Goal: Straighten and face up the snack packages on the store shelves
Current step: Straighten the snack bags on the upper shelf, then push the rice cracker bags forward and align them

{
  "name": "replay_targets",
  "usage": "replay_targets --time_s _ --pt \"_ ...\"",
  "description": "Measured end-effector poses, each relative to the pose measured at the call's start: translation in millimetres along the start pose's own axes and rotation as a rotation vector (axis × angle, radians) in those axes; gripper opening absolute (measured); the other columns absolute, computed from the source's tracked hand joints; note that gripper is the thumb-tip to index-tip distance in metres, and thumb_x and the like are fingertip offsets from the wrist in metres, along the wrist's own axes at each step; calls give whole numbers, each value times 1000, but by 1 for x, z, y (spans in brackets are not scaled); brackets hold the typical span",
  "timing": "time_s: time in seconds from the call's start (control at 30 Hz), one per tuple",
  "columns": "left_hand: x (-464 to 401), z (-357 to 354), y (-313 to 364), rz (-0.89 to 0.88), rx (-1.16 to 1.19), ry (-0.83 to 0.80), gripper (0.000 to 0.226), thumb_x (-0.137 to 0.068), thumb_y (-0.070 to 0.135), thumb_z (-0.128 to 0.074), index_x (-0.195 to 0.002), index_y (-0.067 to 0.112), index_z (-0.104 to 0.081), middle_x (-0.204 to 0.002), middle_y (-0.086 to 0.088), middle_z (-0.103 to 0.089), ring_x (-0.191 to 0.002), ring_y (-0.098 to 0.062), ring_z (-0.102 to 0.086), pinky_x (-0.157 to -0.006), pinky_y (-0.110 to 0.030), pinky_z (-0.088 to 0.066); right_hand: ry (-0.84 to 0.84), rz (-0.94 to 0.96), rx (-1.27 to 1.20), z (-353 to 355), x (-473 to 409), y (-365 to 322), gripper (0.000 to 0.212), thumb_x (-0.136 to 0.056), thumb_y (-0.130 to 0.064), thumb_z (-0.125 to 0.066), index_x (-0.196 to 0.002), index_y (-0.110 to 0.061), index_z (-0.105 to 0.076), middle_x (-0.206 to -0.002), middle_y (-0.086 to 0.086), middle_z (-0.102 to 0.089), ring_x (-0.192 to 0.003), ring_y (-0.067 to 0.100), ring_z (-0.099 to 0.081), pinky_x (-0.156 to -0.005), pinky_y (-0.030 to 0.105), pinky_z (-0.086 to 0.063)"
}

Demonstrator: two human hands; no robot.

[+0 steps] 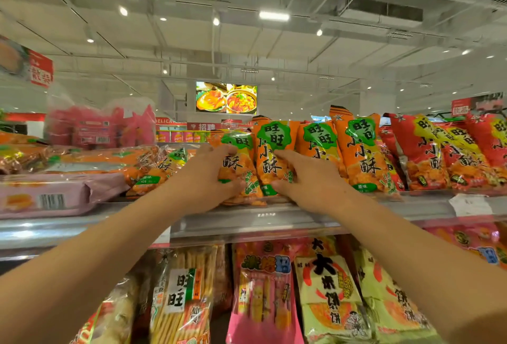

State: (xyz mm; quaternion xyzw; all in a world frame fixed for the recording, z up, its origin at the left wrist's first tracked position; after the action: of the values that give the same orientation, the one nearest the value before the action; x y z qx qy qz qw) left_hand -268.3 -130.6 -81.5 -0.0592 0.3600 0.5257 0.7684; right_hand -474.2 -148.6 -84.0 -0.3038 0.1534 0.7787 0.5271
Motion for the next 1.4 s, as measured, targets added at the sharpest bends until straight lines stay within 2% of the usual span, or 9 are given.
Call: replay_targets --time_s 0.17,0.3,0.5,0.57,0.67,0.77,0.93,1.17,1.4 --pt "1 -11 6 0 -56 30 70 -89 48 -63 -149 35 -29 -153 -1 -33 -135 -24 -40 -106 -38 -35 -31 -8 85 -11 -6 1 60 -99 -49 -44 -152 -40 -18 -129 -1 -61 -127 24 -49 -106 40 -25" --pt "3 -14 4 -19 -61 41 70 -91 48 -60 -151 34 -25 -155 -1 -29 -136 -24 -38 -105 -39 -36 -42 14 87 -23 -2 6 59 -102 -49 -32 -154 -36 -8 -152 -1 -42 -140 21 -36 -114 40 -11" --pt "2 -18 1 -33 -76 39 71 -92 51 -57 -151 35 -23 -155 0 -27 -133 -25 -42 -102 -39 -39 77 70 166 -31 6 6 57 -102 -46 -19 -155 -30 -6 -152 -2 -42 -136 20 -40 -113 43 -16" --pt "5 -18 2 -4 -93 55 74 -92 52 -56 -153 35 -18 -156 -2 -24 -133 -27 -42 -101 -40 -39 126 78 168 -31 9 5 56 -103 -43 -21 -155 -27 -11 -146 0 -49 -132 20 -44 -112 43 -20" --pt "24 -14 10 -48 -233 271 73 -93 52 -52 -153 28 -18 -158 -10 -21 -137 -35 -36 -104 -50 -39 289 106 45 -27 27 3 55 -103 -39 -30 -153 -18 -25 -148 5 -45 -135 24 -40 -113 43 -25" --pt "61 -25 10 -211 -340 402 61 -94 47 -47 -146 17 -36 -153 -15 -33 -135 -38 -36 -106 -56 -34 307 132 -75 -35 61 6 56 -100 -41 -32 -152 -21 -29 -159 1 -26 -147 19 -19 -120 42 -11" --pt "117 -59 -22 -164 -512 423 57 -98 39 -40 -147 11 -42 -159 -16 -25 -148 -33 -20 -120 -50 -15 203 187 24 -71 108 6 60 -100 -42 -28 -155 -21 -16 -164 1 2 -149 14 13 -120 38 12" --pt "125 -72 -31 -173 -658 490 53 -100 32 -43 -148 9 -40 -156 -18 -28 -146 -34 -24 -116 -56 -24 339 161 72 -86 113 4 65 -96 -37 -41 -154 -12 -24 -162 10 -14 -150 27 -8 -121 48 0" --pt "167 -116 -5 -108 -515 419 66 -96 36 -42 -153 8 -24 -162 -16 -11 -150 -32 -6 -119 -56 -5 258 241 -192 -104 157 17 58 -100 -30 -39 -154 -19 -22 -163 2 -7 -151 18 3 -121 39 6"
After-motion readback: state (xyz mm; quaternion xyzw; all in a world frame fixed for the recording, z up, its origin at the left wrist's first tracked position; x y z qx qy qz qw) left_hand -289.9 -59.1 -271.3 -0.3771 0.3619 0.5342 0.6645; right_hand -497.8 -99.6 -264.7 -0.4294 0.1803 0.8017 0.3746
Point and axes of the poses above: each hand's wrist, its own x-axis away from the middle knuckle, its own z-axis out of the back of the hand, y = z × x, the point moved 3 cm from there along -x, towards the middle knuckle
